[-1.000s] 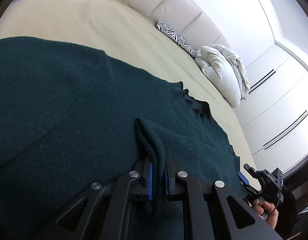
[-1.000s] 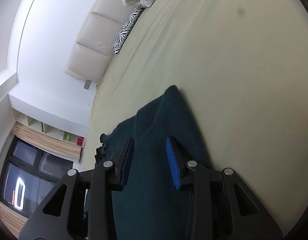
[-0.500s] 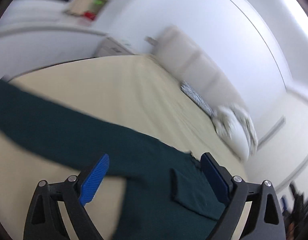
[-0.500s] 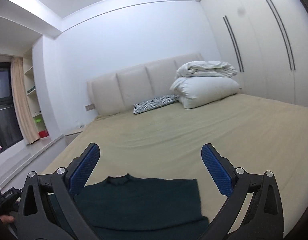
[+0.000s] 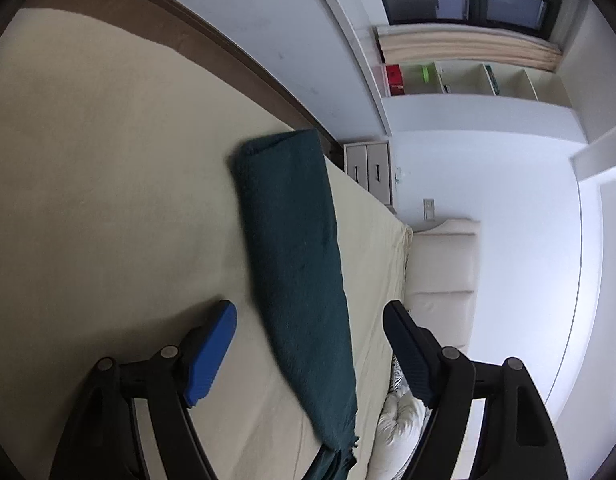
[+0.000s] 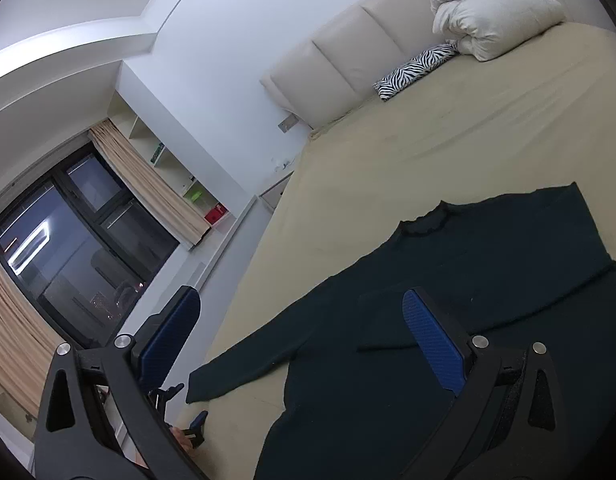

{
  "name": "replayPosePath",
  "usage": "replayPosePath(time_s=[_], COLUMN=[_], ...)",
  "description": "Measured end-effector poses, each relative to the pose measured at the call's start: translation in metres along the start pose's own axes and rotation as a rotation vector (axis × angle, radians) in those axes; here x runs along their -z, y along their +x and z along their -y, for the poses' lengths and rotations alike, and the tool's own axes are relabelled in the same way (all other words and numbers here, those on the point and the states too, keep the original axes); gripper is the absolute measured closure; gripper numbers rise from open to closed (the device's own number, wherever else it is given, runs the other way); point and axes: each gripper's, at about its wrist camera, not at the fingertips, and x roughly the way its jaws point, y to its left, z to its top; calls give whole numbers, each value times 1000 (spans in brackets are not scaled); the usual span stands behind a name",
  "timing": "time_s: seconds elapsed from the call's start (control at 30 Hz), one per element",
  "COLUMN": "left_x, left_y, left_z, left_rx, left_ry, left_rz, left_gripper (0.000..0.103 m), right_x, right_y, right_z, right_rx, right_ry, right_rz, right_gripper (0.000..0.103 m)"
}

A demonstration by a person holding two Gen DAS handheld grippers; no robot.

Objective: Fold small clothes

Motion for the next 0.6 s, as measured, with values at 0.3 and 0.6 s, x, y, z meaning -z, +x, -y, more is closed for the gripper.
replayPosePath(time_s=[0.3, 0.6], left_x=[-16, 79], left_y=[45, 83], left_z=[14, 156], left_rx=[-10, -100], left_ry=[-141, 486], left_rz=[45, -70], left_gripper=[51, 94], right_x=[3, -6], right_y=[-19, -53], right_z=[34, 98], right_rx=[-10, 39], right_ry=[50, 120], right_rz=[7, 32], right_gripper=[3, 10])
